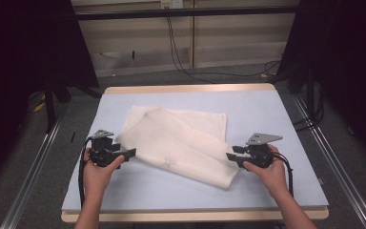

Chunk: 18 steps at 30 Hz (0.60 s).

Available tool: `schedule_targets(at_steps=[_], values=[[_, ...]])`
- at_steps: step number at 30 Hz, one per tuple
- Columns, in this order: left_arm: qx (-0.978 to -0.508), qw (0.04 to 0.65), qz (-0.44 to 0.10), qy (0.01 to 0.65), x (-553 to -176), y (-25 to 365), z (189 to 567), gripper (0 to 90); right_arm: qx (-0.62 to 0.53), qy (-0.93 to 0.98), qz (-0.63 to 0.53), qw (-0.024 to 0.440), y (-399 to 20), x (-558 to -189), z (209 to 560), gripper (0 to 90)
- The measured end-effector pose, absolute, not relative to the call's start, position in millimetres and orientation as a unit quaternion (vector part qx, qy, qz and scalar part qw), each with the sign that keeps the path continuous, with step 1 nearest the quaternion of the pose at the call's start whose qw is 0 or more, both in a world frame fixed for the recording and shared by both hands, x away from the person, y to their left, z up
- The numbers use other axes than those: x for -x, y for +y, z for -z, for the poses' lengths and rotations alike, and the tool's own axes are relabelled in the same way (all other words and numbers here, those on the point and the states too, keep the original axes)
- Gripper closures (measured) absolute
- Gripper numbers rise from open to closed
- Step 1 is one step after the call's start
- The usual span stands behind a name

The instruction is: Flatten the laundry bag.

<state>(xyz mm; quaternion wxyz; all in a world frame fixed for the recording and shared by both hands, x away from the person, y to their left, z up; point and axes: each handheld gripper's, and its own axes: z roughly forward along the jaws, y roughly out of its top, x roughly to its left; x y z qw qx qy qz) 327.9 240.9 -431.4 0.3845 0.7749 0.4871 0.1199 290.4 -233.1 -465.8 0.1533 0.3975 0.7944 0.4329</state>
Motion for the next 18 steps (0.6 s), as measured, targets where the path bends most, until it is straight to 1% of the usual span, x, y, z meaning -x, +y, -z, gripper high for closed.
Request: schedule_targets(at_steps=[2,5,6,9,13,16,17,18], values=[[-0.781,0.375,-0.126,0.483,-326.3,240.7,430.2,24.3,-0.405,0.790,-0.432,0.159,-234.1,-293.8,464.8,56.9],[-0.786,0.360,-0.120,0.488,-324.9,240.7,429.7,20.6,-0.417,0.785,-0.430,0.158,-235.4,-298.4,463.5,55.3],[-0.786,0.363,-0.118,0.487,-323.9,239.9,429.7,19.1,-0.421,0.782,-0.431,0.161,-236.1,-299.9,463.3,53.8],[-0.788,0.364,-0.115,0.483,-321.2,239.3,429.5,18.3,-0.427,0.779,-0.428,0.167,-238.2,-303.9,463.8,51.5],[-0.785,0.370,-0.106,0.485,-319.8,238.2,429.8,17.7,-0.434,0.784,-0.420,0.145,-236.8,-309.0,468.8,50.6],[-0.787,0.371,-0.104,0.481,-318.0,232.5,429.3,18.2,-0.437,0.788,-0.408,0.148,-235.5,-311.9,471.4,50.5],[-0.795,0.365,-0.106,0.472,-318.0,232.0,428.1,18.4,-0.441,0.787,-0.403,0.154,-236.1,-313.0,472.5,50.0],[-0.795,0.370,-0.099,0.471,-317.4,230.2,427.8,18.5,-0.446,0.788,-0.395,0.157,-237.1,-313.7,473.1,49.8]])
